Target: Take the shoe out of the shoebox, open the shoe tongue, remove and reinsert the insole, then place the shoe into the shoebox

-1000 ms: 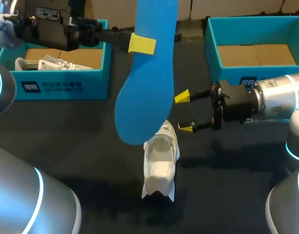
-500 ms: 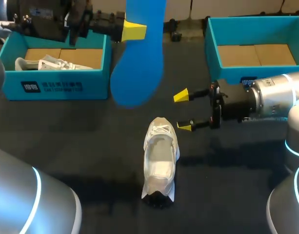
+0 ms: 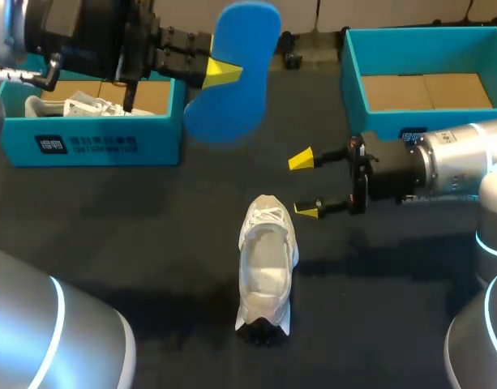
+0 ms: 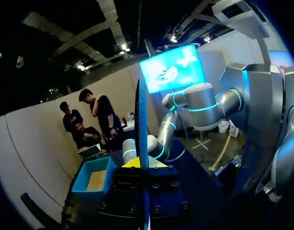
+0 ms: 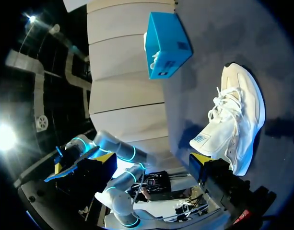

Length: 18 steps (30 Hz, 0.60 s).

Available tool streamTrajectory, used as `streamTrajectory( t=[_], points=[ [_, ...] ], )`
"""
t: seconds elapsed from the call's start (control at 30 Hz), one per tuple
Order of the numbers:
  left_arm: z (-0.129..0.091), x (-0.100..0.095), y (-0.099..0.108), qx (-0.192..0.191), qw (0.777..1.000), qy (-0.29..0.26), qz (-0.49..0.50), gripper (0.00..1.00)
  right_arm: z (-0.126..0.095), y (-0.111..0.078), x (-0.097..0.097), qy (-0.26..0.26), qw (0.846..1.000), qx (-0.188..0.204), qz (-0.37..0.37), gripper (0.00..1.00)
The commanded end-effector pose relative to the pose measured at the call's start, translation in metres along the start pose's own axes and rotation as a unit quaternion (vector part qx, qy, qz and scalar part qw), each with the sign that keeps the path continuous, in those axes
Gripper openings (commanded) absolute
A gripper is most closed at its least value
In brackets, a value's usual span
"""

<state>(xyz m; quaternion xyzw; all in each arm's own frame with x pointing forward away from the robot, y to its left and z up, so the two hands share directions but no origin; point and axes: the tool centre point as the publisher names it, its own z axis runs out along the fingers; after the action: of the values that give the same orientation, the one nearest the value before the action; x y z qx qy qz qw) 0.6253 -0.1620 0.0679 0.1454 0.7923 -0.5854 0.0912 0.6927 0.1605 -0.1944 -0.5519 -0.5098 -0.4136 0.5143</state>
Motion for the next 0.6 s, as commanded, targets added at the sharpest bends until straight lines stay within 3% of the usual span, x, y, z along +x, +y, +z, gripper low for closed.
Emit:
streamTrajectory(
  t=[0.03,0.2,0.3,0.43,0.47,0.5,0.6],
  points=[
    [0.007,0.003,0.002,-0.054,0.978,-0.006,0.202,0.00,0.001,0.000,0.000,-0.001,1.000,-0.001,0.000,1.00],
    [0.023,0.005,0.038,-0.042,0.951,-0.010,0.305,0.00,0.001,0.000,0.000,-0.001,1.000,-0.001,0.000,1.00],
    [0.034,0.003,0.059,-0.055,0.932,-0.028,0.358,0.00,0.001,0.000,0.000,-0.001,1.000,-0.001,0.000,1.00],
    [0.039,-0.002,0.080,0.010,0.911,-0.063,0.407,0.00,0.001,0.000,0.000,-0.001,1.000,-0.001,0.000,1.00],
    [0.040,-0.005,0.086,0.006,0.905,-0.058,0.422,0.00,0.001,0.000,0.000,-0.001,1.000,-0.001,0.000,1.00],
    [0.042,-0.005,0.091,-0.035,0.888,-0.047,0.455,0.00,0.001,0.000,0.000,-0.001,1.000,-0.001,0.000,1.00],
    [0.042,-0.005,0.091,-0.035,0.888,-0.047,0.455,0.00,0.001,0.000,0.000,-0.001,1.000,-0.001,0.000,1.00]
  ],
)
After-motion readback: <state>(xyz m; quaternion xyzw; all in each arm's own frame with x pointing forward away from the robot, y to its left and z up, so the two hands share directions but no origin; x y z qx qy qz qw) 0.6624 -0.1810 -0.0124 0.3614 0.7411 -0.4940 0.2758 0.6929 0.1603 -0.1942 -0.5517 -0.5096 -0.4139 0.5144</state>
